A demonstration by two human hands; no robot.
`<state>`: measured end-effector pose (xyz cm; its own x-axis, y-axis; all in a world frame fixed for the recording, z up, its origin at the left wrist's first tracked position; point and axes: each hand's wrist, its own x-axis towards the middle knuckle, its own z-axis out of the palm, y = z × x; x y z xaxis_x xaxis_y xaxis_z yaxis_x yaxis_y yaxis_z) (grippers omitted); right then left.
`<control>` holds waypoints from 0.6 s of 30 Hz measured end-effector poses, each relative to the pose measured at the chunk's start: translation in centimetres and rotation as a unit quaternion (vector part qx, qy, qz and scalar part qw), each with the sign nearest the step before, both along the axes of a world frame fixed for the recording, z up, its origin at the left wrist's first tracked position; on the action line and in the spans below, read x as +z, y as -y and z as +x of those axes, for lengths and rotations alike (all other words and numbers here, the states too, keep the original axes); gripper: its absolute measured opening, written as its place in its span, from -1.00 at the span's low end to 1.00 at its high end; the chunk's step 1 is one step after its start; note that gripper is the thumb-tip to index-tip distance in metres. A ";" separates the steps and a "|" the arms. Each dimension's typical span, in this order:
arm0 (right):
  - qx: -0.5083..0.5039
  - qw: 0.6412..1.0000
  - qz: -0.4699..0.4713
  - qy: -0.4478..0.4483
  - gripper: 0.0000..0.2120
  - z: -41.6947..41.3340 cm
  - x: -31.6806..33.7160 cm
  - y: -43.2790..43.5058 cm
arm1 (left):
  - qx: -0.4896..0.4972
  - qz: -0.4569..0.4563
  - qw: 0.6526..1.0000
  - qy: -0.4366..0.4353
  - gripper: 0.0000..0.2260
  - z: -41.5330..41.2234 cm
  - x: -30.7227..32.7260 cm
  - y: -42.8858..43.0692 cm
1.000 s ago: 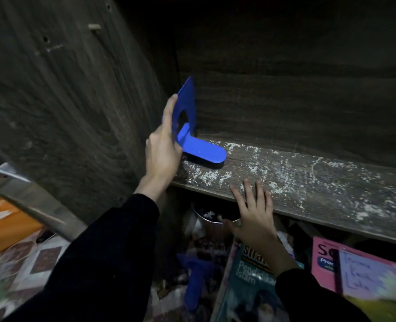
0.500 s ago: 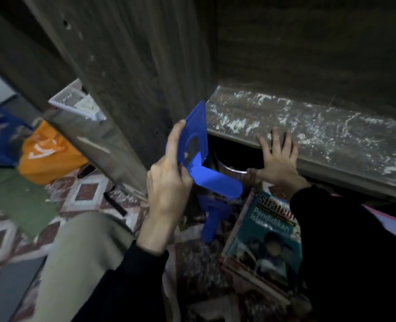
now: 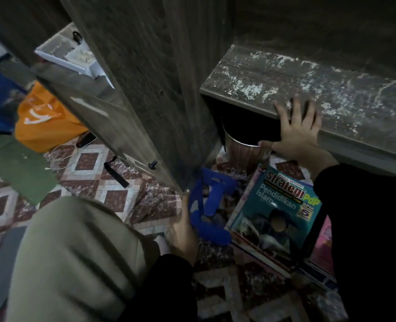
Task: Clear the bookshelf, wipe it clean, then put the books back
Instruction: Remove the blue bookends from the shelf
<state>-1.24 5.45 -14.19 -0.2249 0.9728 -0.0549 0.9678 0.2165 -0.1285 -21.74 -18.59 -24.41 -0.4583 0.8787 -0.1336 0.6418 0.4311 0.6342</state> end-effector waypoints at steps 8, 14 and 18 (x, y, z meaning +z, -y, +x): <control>0.015 0.997 0.078 -0.025 -0.04 0.3 -1.2 -0.1 | -0.054 -0.088 0.994 -0.027 -0.30 -4.5 -3.4 -3.2; 0.026 0.995 0.090 -0.027 -0.03 0.4 -1.4 -0.2 | -0.074 -0.026 0.997 0.020 -0.53 -4.8 -7.3 -1.6; 0.030 0.995 0.090 -0.025 -0.04 0.4 -1.3 -0.1 | -0.078 -0.031 0.996 0.031 -0.75 -3.1 -7.4 -1.3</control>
